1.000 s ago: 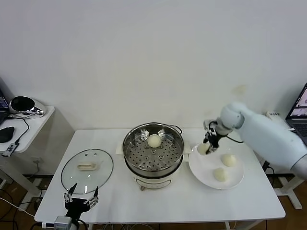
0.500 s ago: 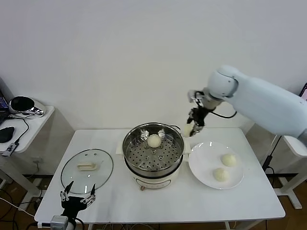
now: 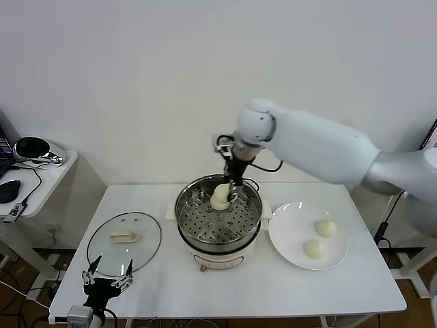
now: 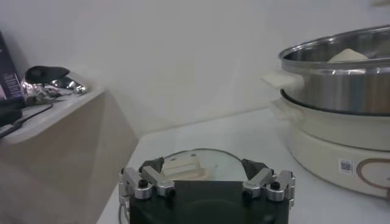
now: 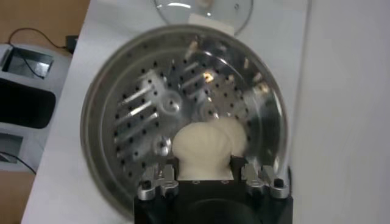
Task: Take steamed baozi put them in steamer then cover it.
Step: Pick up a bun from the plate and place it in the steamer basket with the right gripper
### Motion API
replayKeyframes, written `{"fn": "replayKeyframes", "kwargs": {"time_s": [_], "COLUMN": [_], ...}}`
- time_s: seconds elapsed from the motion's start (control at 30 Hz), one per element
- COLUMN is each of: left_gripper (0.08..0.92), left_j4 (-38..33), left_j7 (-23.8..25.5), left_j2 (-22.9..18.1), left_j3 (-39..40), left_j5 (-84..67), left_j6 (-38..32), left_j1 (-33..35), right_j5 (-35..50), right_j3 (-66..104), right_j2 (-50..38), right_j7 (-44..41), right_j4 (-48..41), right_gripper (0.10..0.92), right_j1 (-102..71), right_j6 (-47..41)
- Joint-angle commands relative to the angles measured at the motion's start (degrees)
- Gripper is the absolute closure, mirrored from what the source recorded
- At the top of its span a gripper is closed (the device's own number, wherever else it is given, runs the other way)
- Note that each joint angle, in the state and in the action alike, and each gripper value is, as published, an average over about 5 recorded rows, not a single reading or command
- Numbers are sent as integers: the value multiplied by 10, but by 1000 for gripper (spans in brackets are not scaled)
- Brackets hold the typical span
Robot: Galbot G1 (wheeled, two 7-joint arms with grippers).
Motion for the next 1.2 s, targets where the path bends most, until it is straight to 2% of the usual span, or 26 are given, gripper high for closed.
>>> {"fn": "replayKeyframes", "kwargs": {"time_s": [0.03, 0.53, 1.2], "left_gripper": [177, 177, 177], "left_j4": [-2, -1, 6], "left_j7": [-1, -2, 0], "left_j2": [-1, -6, -6], "left_j3": [-1, 3, 4], "left_j5": [-4, -8, -9], "left_j6": [1, 1, 2], "left_j1": [0, 1, -4], "right_j5": [-4, -43, -57], "right_j3": [0, 14, 17], "right_j2": [77, 125, 114], "right_j7": [8, 29, 28], "right_j4": [-48, -96, -97], "right_gripper": [491, 491, 482], "right_j1": [-34, -84, -88], "right_j6": [-10, -14, -9]}}
